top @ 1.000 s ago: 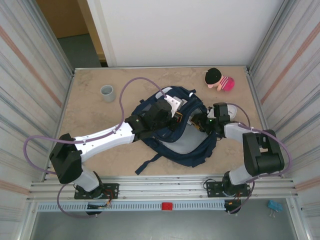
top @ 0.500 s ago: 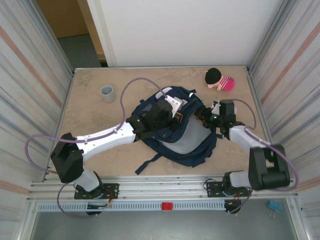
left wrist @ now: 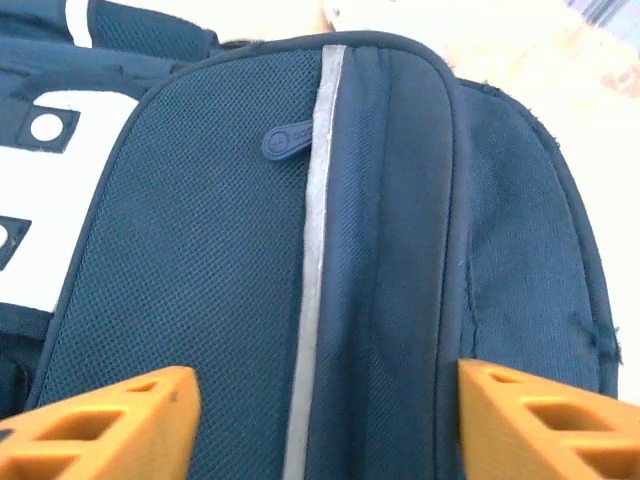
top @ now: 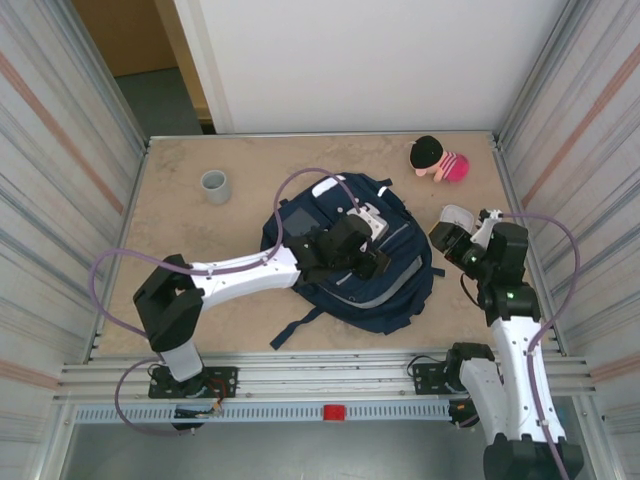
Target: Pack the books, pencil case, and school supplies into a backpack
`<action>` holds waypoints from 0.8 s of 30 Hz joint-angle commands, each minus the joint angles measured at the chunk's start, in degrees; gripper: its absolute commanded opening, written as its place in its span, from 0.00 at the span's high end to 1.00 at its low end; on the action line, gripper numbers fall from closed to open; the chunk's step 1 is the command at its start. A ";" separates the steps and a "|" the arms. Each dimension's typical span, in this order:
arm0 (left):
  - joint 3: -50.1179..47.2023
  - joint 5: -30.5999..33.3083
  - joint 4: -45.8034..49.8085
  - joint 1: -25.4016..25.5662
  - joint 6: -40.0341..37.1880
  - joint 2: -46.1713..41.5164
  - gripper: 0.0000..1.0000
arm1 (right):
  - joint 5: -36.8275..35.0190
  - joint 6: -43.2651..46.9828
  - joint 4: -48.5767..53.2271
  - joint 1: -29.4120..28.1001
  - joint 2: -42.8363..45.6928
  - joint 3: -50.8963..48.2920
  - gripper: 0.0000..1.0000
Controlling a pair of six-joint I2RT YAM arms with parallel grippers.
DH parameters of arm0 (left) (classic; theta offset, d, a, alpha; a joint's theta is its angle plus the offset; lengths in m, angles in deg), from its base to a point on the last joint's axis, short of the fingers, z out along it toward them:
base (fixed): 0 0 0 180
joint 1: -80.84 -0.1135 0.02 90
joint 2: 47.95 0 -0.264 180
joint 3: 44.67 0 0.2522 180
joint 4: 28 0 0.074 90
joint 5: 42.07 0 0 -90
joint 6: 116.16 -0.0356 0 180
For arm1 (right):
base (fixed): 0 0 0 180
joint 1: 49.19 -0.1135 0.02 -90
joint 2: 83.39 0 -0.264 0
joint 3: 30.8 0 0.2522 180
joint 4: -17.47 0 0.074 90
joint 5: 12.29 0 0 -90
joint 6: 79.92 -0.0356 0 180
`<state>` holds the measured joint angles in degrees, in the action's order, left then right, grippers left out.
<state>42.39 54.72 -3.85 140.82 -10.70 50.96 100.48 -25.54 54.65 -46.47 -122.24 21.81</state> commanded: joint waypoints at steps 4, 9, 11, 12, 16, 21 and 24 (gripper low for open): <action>-3.38 0.15 -0.58 -0.83 5.97 -4.99 0.21 | -11.49 19.22 12.87 -14.59 -3.16 8.76 0.42; -9.81 -0.89 0.26 -2.98 11.89 -9.99 0.18 | -15.52 23.86 17.93 -23.87 -6.38 9.84 0.41; -12.70 -0.85 -0.10 -3.87 14.16 -12.22 0.17 | -15.10 26.23 18.70 -26.98 -7.36 9.26 0.41; -14.26 -0.75 -0.56 -4.27 15.18 -13.42 0.17 | -14.67 27.92 18.61 -29.21 -7.60 8.72 0.39; -20.75 -1.21 -3.02 -6.68 20.77 -17.36 0.16 | -14.42 37.92 16.08 -39.22 -7.42 6.43 0.38; -27.94 -2.23 -5.09 -9.72 26.09 -21.16 0.15 | -17.23 52.34 18.03 -49.22 -11.27 6.43 0.37; -31.15 -3.89 -6.10 -11.56 26.25 -22.05 0.15 | -19.86 60.06 21.92 -51.64 -14.32 7.41 0.37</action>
<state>13.52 52.66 -7.69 130.51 12.58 30.92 84.37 22.48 72.07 -96.65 -134.72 28.48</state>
